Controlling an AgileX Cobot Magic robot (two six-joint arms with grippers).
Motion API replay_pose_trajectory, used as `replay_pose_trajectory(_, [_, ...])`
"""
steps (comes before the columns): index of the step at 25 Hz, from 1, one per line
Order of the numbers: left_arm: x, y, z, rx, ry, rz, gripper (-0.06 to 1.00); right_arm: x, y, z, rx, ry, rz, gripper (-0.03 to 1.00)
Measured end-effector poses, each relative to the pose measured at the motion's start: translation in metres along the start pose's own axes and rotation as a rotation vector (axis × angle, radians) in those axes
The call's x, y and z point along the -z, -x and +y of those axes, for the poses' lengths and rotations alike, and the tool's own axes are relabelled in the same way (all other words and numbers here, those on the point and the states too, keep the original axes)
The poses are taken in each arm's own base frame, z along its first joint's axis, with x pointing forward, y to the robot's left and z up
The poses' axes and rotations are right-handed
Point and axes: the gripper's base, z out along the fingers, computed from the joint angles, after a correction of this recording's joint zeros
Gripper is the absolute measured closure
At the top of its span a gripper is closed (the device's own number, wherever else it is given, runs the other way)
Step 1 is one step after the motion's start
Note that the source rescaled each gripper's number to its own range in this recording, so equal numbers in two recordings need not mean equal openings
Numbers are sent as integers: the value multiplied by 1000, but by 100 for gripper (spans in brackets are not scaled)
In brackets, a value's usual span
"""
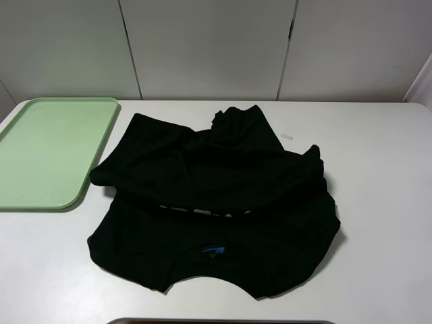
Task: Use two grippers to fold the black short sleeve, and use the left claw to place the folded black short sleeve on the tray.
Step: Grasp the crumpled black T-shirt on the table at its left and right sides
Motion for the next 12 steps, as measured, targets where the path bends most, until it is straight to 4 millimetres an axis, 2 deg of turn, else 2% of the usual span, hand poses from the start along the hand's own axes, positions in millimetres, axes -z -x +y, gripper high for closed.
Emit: replay_pose_trajectory(12, [0,0,0,0,0,0,-6,0,0,0,0,0,0,-3])
